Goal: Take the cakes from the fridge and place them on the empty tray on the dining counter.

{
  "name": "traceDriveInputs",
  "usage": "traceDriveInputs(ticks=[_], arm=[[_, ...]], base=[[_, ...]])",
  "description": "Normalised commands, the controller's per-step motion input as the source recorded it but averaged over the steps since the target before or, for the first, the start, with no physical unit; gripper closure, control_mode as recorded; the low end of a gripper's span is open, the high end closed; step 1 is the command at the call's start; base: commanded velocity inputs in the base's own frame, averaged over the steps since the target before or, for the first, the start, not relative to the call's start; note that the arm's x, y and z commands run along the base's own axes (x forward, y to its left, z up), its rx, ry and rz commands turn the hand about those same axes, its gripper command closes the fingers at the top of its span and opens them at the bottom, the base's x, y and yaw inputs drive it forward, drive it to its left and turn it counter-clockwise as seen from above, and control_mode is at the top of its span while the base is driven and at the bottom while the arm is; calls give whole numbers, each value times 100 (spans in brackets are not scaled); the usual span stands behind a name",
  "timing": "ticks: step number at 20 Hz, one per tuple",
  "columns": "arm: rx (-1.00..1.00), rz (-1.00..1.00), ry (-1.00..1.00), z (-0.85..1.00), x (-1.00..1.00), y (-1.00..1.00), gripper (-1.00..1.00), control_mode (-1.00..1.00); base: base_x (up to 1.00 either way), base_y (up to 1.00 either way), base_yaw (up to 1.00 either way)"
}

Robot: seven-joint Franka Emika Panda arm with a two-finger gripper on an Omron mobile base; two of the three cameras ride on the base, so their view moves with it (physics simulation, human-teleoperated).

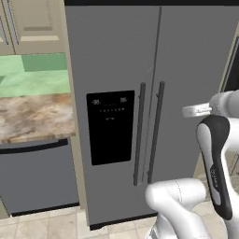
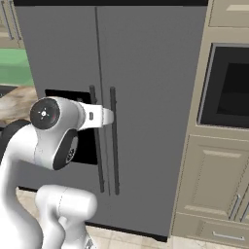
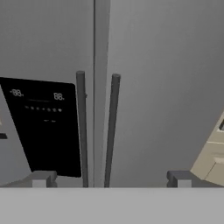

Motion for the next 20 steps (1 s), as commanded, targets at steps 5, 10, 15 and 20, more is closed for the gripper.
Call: traceDriveInputs(ticks=[5,10,15,20], arm=[[8,-1,5,-3,76,0,-100,-100],[7,0,6,-18,69,0,-100,-100],[7,0,3,-28,60,0,-100,-100],[2,0,1,-37,60,0,-100,-100]], base=[[0,0,0],[0,0,0],[0,0,0],[0,0,0]])
